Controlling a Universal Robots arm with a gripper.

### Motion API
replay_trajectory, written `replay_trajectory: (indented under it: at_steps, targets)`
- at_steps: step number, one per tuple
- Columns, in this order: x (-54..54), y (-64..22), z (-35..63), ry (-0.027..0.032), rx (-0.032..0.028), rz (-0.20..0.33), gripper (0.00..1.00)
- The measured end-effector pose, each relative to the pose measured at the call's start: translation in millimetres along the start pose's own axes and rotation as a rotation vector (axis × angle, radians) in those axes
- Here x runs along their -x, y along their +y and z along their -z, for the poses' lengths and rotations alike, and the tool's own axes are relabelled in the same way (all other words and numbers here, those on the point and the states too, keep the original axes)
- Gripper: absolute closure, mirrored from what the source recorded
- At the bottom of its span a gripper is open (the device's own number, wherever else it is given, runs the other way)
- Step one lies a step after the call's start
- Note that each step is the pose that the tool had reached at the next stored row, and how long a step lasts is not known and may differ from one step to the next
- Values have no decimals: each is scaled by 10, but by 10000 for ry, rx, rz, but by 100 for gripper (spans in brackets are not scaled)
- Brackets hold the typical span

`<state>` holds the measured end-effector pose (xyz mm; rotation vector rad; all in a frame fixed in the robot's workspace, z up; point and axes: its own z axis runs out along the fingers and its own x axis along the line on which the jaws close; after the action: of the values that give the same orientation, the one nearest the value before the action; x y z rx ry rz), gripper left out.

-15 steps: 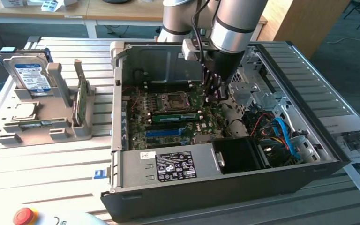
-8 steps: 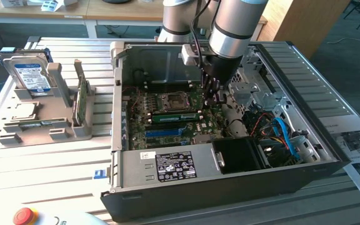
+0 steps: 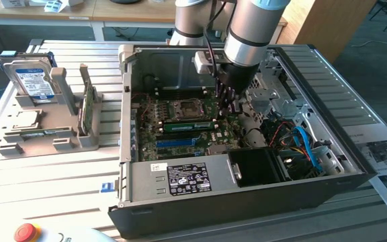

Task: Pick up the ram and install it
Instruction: 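Press down the ram until it locks into place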

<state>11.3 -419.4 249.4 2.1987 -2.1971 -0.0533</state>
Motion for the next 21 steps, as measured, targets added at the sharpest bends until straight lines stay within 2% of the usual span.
replay_trajectory:
  at_steps: [9, 16, 21]
  targets:
    - [26, 8, -7, -4, -2, 0, 89]
    - [47, 85, -19, -3, -1, 0, 89]
    - [48, 87, -28, -7, -2, 1, 89]
